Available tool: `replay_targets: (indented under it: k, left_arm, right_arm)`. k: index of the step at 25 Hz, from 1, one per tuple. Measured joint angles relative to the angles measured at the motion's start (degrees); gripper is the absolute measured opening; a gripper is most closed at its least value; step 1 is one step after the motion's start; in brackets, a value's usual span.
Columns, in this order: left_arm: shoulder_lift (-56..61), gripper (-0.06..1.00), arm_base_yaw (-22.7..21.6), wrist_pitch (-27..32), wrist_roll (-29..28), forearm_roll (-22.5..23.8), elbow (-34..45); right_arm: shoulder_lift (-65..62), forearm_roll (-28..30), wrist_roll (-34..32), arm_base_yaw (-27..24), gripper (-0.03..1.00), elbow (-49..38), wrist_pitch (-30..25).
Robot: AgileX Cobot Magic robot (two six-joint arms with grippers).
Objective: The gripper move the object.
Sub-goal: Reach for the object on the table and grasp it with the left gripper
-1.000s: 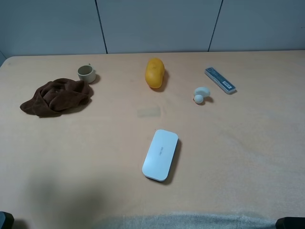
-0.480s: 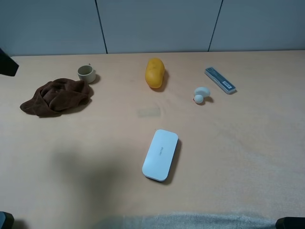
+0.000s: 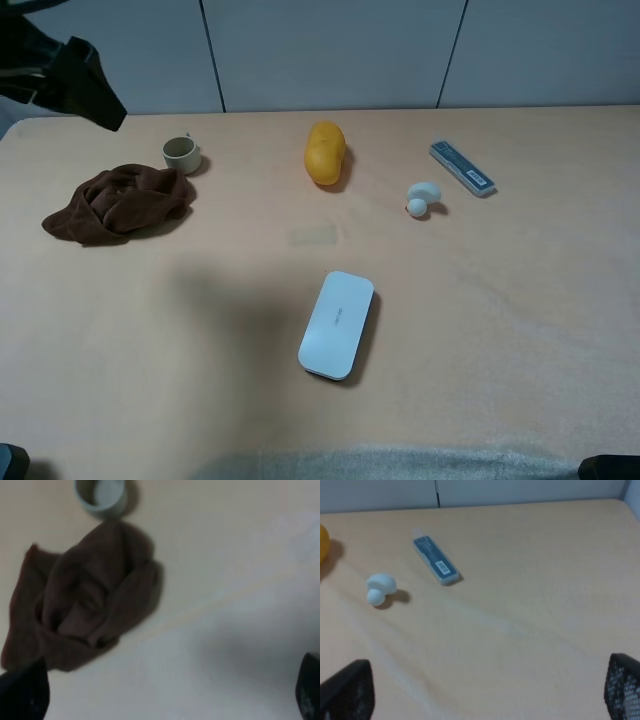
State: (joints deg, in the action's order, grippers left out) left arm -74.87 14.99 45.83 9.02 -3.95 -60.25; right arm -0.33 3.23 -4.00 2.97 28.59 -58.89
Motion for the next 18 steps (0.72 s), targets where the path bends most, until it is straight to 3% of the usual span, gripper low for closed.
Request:
replay_targets:
  k: [18]
  left_arm:
    - [-22.60, 0.98, 12.13, -1.36, -12.40, 4.66, -19.73]
  right_arm:
    - [0.00, 0.00, 0.00, 0.00, 0.69, 0.00, 0.00]
